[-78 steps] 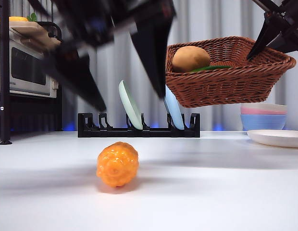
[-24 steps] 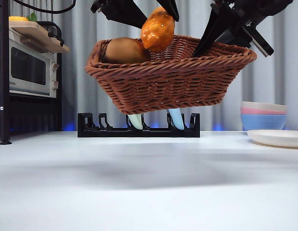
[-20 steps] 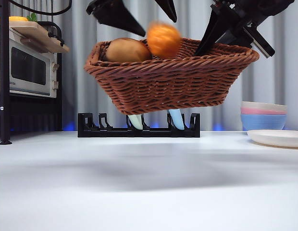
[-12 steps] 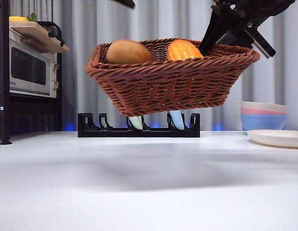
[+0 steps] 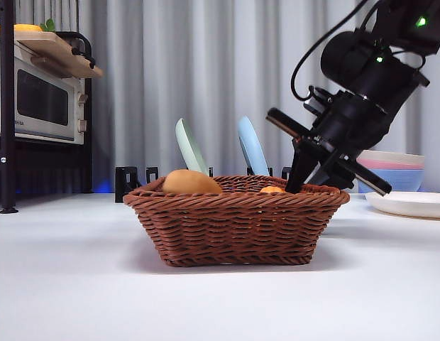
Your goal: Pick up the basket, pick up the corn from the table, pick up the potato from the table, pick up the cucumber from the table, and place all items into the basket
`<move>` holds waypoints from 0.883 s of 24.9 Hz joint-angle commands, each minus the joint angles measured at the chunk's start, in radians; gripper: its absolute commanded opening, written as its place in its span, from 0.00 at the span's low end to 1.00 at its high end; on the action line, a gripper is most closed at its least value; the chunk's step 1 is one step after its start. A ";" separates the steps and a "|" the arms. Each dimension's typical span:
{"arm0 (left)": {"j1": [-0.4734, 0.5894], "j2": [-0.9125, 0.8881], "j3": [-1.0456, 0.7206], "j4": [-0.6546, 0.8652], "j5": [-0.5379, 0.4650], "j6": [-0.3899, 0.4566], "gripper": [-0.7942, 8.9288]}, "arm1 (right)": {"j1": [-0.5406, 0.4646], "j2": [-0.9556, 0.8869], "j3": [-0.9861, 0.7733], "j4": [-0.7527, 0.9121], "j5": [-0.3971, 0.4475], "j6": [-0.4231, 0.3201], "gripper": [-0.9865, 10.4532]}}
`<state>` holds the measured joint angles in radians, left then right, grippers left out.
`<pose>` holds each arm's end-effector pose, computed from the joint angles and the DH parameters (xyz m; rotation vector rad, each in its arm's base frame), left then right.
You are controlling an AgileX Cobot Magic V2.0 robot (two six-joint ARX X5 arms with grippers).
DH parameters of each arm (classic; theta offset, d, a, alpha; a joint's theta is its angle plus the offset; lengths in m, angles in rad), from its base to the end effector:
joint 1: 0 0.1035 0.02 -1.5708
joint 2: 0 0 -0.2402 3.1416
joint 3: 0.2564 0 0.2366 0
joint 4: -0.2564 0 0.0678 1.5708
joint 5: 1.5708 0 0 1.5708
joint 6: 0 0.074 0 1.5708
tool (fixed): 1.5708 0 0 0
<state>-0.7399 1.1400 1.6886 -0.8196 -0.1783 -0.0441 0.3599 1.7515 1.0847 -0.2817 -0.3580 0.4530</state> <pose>0.1707 -0.1381 0.4547 0.0790 0.2583 -0.5524 0.3278 0.1511 0.1340 0.3986 1.1003 0.4314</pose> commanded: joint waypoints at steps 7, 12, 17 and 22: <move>0.002 -0.017 -0.006 -0.127 -0.084 0.074 0.53 | -0.064 -0.147 0.003 -0.018 0.072 -0.068 0.49; 0.003 -0.022 -0.037 -0.177 -0.167 0.104 0.07 | -0.070 -0.440 0.003 -0.090 0.073 -0.232 0.14; 0.003 -0.086 -0.229 -0.109 -0.196 0.108 0.07 | -0.054 -0.634 0.003 -0.214 0.109 -0.382 0.08; 0.003 -0.229 -0.532 0.063 -0.195 0.107 0.07 | -0.004 -0.787 -0.054 -0.268 0.211 -0.463 0.08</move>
<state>-0.7395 0.9405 1.2293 -0.7818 -0.3717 0.0528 0.3458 0.9939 1.0641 -0.5465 -0.1547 0.0376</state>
